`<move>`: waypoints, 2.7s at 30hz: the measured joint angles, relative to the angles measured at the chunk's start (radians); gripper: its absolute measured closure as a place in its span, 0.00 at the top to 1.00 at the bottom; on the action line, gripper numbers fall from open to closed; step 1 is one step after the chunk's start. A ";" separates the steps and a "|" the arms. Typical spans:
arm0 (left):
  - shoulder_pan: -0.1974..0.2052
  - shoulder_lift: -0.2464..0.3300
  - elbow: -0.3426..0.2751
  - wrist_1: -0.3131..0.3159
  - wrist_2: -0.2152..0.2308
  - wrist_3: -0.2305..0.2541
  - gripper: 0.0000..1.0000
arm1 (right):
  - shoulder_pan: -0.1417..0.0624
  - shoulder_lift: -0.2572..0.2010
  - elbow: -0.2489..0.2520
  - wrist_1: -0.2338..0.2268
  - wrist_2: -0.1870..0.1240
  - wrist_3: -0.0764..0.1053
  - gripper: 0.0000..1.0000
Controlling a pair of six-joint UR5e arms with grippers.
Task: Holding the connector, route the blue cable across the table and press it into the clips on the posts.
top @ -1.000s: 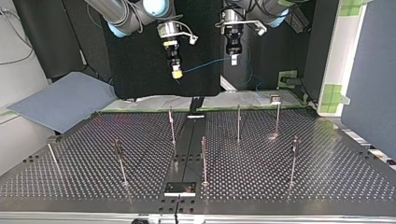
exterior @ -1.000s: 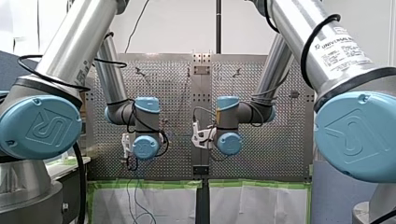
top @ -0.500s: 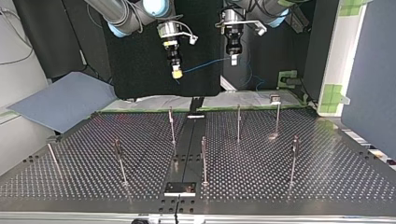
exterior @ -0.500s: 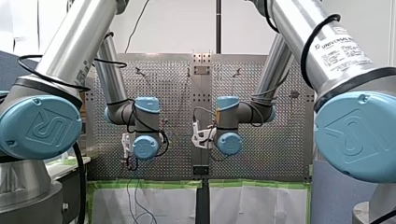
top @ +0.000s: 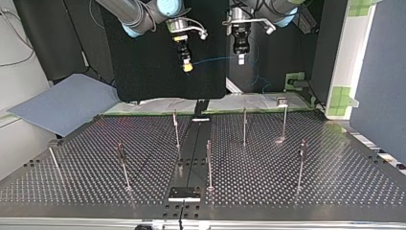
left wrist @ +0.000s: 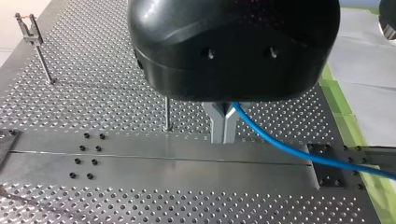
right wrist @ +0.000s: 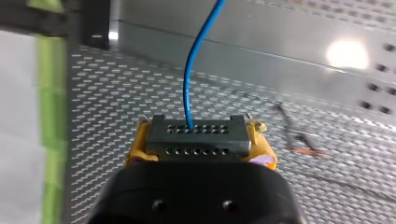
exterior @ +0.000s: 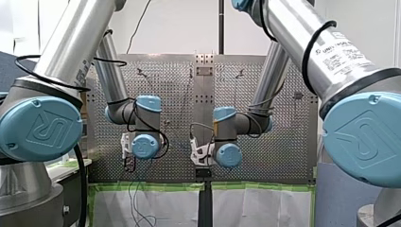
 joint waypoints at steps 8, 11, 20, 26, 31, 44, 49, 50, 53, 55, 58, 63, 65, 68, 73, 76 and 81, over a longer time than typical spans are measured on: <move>0.000 0.000 0.000 -0.004 0.000 0.000 0.00 | 0.001 0.067 0.000 0.062 0.001 -0.001 0.00; 0.000 0.000 0.000 -0.004 0.000 0.000 0.00 | 0.001 0.087 0.000 0.070 0.001 -0.001 0.00; 0.000 0.049 0.014 -0.052 0.041 0.028 0.00 | 0.015 0.062 -0.037 0.107 -0.008 0.023 0.00; 0.017 0.102 0.015 -0.105 0.011 0.069 0.00 | 0.015 0.010 -0.090 0.159 -0.052 0.074 0.00; 0.034 0.147 0.019 -0.150 -0.033 0.113 0.00 | 0.011 -0.038 -0.137 0.207 -0.099 0.122 0.00; 0.050 0.244 0.097 -0.268 -0.087 0.123 0.00 | 0.016 -0.166 -0.266 0.336 -0.227 0.161 0.00; 0.063 0.259 0.119 -0.301 -0.094 0.094 0.00 | 0.013 -0.209 -0.308 0.378 -0.262 0.172 0.00; 0.066 0.261 0.122 -0.306 -0.097 0.089 0.00 | 0.013 -0.216 -0.316 0.385 -0.266 0.175 0.00; 0.077 0.266 0.135 -0.326 -0.114 0.071 0.00 | 0.011 -0.241 -0.341 0.403 -0.279 0.187 0.00; 0.086 0.272 0.146 -0.343 -0.130 0.058 0.00 | 0.010 -0.252 -0.357 0.408 -0.287 0.198 0.00; 0.101 0.287 0.161 -0.366 -0.150 0.050 0.00 | 0.007 -0.255 -0.374 0.414 -0.294 0.212 0.00; 0.135 0.322 0.171 -0.405 -0.150 0.043 0.00 | 0.003 -0.224 -0.412 0.448 -0.299 0.213 0.00; 0.153 0.340 0.173 -0.418 -0.136 0.042 0.00 | 0.003 -0.209 -0.429 0.463 -0.300 0.211 0.00; 0.179 0.366 0.176 -0.430 -0.111 0.042 0.00 | 0.007 -0.200 -0.448 0.478 -0.302 0.210 0.00; 0.216 0.397 0.192 -0.450 -0.075 0.039 0.00 | 0.016 -0.195 -0.486 0.512 -0.311 0.209 0.00; 0.226 0.401 0.212 -0.469 -0.069 0.027 0.00 | 0.022 -0.195 -0.511 0.537 -0.317 0.209 0.00; 0.240 0.402 0.250 -0.505 -0.071 0.011 0.00 | 0.027 -0.194 -0.557 0.583 -0.322 0.211 0.00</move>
